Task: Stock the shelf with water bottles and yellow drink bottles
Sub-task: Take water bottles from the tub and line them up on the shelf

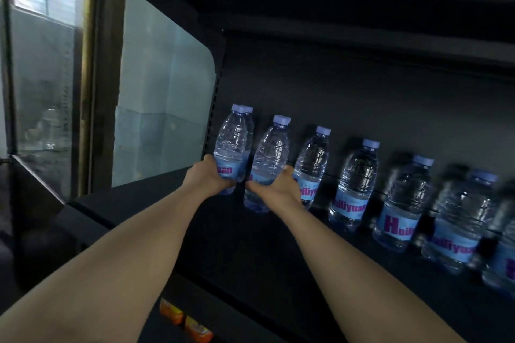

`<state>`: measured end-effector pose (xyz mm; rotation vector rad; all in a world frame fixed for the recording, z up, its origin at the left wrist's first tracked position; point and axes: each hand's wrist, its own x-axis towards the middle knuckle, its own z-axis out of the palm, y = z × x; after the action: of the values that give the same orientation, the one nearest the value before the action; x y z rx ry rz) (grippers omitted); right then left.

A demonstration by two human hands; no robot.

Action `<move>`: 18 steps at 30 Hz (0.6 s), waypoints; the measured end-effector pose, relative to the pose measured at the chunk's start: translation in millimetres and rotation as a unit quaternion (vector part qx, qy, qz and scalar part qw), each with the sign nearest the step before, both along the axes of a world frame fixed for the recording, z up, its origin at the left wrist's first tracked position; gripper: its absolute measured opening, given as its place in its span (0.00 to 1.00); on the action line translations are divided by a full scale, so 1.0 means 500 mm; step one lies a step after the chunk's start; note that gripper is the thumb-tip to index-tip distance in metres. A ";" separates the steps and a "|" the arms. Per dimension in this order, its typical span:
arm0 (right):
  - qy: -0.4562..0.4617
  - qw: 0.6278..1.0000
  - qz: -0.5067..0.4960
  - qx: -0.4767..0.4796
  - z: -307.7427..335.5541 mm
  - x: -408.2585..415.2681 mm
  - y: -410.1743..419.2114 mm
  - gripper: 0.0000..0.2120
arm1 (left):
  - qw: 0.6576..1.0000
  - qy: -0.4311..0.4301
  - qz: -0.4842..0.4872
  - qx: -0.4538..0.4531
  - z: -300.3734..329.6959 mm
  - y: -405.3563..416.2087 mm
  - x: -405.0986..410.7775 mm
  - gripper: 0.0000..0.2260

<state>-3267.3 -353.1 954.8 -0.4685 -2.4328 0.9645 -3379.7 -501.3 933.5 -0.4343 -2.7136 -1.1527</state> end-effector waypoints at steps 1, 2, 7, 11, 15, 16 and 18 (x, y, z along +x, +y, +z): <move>0.002 1.000 -0.003 0.002 -0.002 -0.003 -0.001 0.36 | 1.000 -0.001 -0.001 0.004 -0.002 0.000 -0.001 0.34; 0.001 1.000 -0.006 0.005 -0.003 -0.006 -0.002 0.36 | 1.000 -0.002 -0.003 0.007 -0.003 0.000 -0.003 0.34; 0.010 1.000 -0.007 0.009 -0.005 -0.008 -0.004 0.35 | 1.000 -0.003 -0.008 0.014 -0.008 0.000 -0.007 0.34; 0.016 1.000 -0.005 0.009 -0.009 -0.009 -0.006 0.36 | 1.000 -0.012 -0.011 0.009 -0.008 -0.001 -0.003 0.34; 0.005 1.000 0.008 0.016 -0.007 -0.002 -0.002 0.36 | 1.000 -0.009 -0.014 -0.023 -0.007 -0.008 -0.001 0.31; 0.001 1.000 0.009 0.023 -0.005 0.003 -0.001 0.36 | 0.999 -0.008 -0.015 -0.033 -0.007 -0.012 -0.001 0.31; 0.000 0.999 0.005 0.048 -0.003 0.017 0.000 0.36 | 0.999 -0.002 -0.019 -0.049 -0.007 -0.023 0.004 0.31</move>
<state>-3258.8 -353.0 953.2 -0.4227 -2.4710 0.8485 -3377.7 -512.7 930.2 -0.5004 -2.7857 -1.0336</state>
